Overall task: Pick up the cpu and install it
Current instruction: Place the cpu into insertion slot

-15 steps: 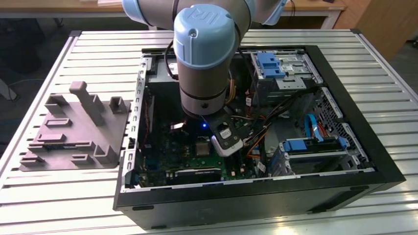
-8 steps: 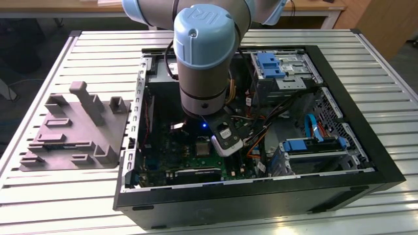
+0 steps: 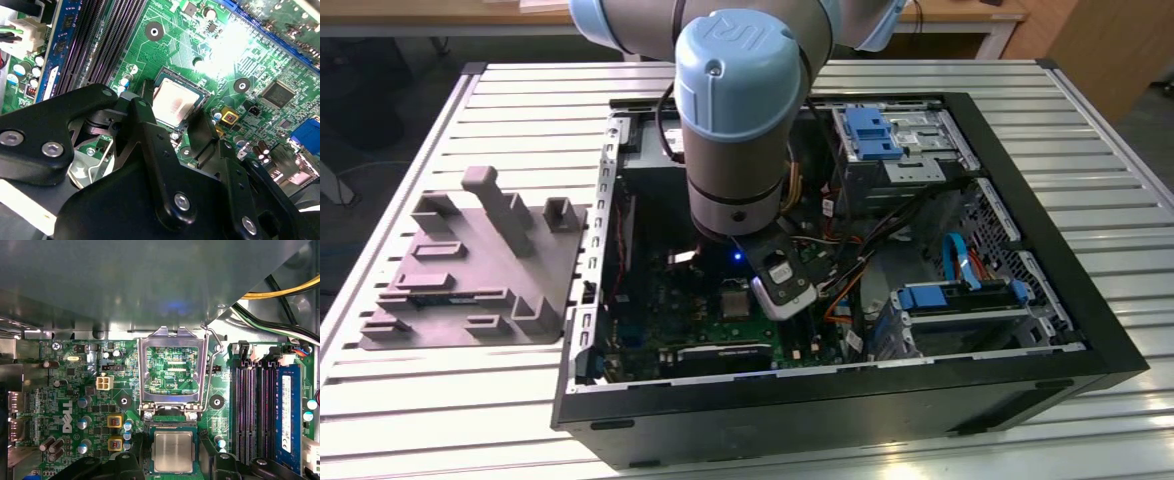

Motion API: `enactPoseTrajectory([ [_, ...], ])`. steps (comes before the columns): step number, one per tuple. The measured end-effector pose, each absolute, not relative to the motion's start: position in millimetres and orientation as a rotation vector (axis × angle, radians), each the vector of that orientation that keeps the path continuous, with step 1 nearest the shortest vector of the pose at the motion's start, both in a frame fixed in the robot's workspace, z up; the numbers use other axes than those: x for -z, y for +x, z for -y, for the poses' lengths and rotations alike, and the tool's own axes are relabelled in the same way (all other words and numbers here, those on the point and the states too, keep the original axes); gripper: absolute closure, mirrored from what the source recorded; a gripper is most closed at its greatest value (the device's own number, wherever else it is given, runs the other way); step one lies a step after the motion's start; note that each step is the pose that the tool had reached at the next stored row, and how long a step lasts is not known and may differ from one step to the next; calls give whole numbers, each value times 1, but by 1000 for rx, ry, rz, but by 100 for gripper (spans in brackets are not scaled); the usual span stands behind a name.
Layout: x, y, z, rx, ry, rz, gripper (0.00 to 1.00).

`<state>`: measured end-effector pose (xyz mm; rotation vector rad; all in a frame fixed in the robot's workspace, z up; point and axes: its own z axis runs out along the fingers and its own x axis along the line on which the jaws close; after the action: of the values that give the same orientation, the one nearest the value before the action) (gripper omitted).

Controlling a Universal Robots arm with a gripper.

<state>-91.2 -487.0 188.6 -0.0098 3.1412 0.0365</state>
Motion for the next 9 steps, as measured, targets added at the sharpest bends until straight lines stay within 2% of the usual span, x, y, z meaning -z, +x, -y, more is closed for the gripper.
enactPoseTrajectory([
  [6, -189, -91, 487, -36, -10, -3141, 47],
  [7, -189, -91, 487, -36, -10, -3141, 53],
  [9, -189, -91, 487, -36, -10, -3141, 53],
])
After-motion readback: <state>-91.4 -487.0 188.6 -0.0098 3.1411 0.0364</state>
